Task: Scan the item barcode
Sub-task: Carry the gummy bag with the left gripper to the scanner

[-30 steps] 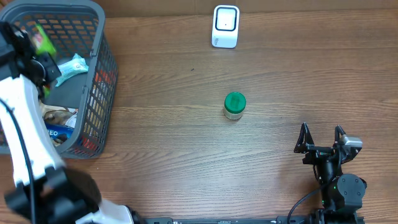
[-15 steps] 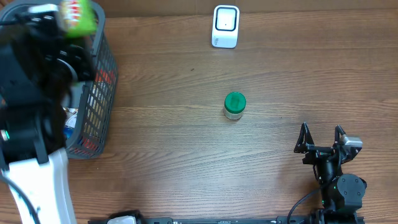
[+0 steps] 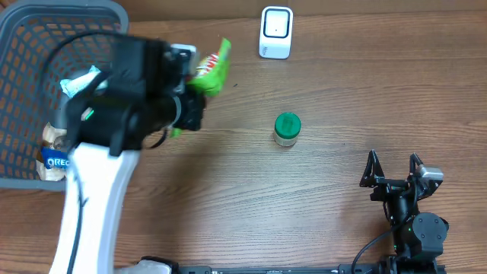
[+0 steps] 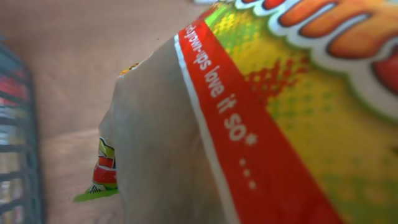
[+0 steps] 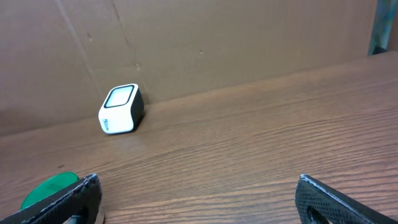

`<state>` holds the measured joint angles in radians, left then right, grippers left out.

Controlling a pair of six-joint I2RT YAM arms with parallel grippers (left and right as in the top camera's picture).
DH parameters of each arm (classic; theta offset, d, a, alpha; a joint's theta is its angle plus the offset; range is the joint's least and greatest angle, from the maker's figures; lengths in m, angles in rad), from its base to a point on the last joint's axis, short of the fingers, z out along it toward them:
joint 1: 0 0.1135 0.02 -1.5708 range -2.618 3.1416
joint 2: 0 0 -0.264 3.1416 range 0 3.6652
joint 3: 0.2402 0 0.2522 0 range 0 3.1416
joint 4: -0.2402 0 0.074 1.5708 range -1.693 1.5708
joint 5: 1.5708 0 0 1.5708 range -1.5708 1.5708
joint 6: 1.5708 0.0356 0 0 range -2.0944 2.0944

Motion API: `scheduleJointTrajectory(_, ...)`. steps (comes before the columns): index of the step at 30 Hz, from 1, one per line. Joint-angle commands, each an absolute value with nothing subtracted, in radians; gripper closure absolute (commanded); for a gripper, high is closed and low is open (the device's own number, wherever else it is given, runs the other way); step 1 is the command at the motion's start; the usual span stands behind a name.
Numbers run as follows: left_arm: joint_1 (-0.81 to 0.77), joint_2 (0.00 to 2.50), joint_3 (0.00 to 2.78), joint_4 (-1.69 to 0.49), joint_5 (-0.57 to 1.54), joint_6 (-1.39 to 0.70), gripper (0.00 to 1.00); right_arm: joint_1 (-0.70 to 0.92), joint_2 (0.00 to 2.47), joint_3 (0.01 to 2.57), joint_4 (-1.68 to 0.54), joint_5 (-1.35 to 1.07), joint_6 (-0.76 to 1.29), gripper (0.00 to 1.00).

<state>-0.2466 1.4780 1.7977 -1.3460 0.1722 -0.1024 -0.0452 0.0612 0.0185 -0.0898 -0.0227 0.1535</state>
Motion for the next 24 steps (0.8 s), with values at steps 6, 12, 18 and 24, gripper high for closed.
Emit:
scheduleJointTrajectory(6,-0.328,1.756,1.808,-1.339,0.169,-0.154,0.96,-0.045,0.062,0.008,-0.083,-0.028,0.157,0.00)
scheduleJointTrajectory(12,-0.386,1.963,1.769,-1.297,0.146,-0.206,0.96,-0.045,0.062,0.008,-0.083,-0.028,0.157,0.00)
scheduleJointTrajectory(18,-0.411,2.074,1.666,-1.131,0.102,-0.287,0.96,-0.045,0.062,0.008,-0.083,-0.028,0.157,0.00)
scheduleJointTrajectory(24,-0.413,2.100,1.645,-1.040,0.096,-0.292,0.94,-0.045,0.062,0.008,-0.083,-0.028,0.157,0.00)
